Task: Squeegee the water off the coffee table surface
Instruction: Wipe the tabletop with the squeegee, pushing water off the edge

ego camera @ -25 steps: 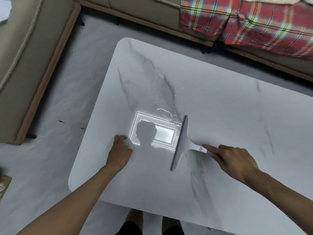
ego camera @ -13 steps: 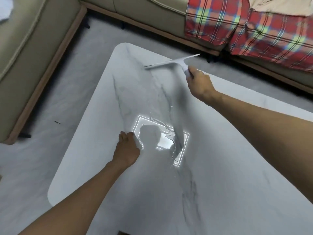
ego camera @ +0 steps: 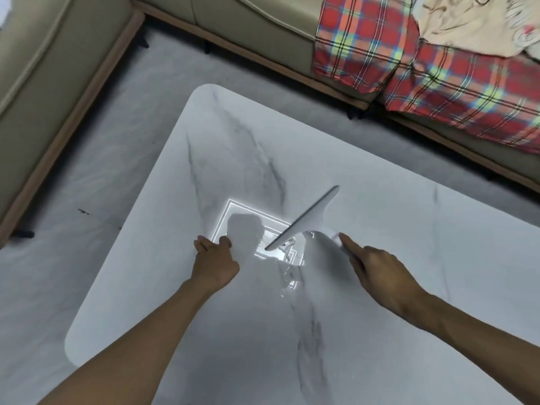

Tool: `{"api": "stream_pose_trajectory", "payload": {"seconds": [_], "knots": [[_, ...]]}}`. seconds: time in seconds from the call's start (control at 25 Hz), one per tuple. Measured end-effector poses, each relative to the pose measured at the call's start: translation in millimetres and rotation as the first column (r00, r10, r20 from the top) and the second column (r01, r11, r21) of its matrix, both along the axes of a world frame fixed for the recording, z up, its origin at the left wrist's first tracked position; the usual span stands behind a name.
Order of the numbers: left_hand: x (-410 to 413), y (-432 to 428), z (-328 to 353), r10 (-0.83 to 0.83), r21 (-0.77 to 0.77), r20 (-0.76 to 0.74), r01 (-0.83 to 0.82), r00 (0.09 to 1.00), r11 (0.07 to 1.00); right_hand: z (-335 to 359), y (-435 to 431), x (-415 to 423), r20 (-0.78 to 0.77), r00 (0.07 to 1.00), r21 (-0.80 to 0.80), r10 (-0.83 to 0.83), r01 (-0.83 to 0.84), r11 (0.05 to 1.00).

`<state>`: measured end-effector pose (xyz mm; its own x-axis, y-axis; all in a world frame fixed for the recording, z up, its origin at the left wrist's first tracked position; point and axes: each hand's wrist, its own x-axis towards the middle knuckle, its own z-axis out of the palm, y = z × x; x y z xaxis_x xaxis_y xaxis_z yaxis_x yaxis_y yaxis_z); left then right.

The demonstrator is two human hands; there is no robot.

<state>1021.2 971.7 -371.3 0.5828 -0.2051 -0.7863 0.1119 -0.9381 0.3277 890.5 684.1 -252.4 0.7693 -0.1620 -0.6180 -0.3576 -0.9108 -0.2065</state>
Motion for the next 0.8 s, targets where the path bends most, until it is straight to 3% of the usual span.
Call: {"api": "stream_pose_trajectory", "payload": {"seconds": [0.12, 0.28, 0.48, 0.64, 0.8], "knots": [[-1, 1, 0, -0.004, -0.006, 0.003, 0.004, 1.0, 1.0, 23, -20, -13, 0.02, 0.997, 0.002, -0.072, 0.072, 0.997], [-1, 4, -7, -0.029, 0.0, -0.001, 0.029, 1.0, 1.0, 10, -43, 70, 0.238, 0.917, 0.072, -0.319, 0.311, 0.948], [1, 9, -16, -0.073, 0.029, -0.011, 0.073, 0.997, 0.997, -23, -48, 161, 0.234, 0.835, 0.153, -0.499, 0.475, 0.866], [0, 7, -15, -0.108, 0.055, 0.006, 0.107, 0.994, 0.993, -27, -23, 101, 0.208, 0.901, -0.012, -0.381, 0.392, 0.92], [2, 1, -9, -0.104, 0.073, 0.004, 0.104, 0.995, 0.992, -6, 5, 1, 0.062, 0.915, 0.006, -0.399, 0.399, 0.917]]}}
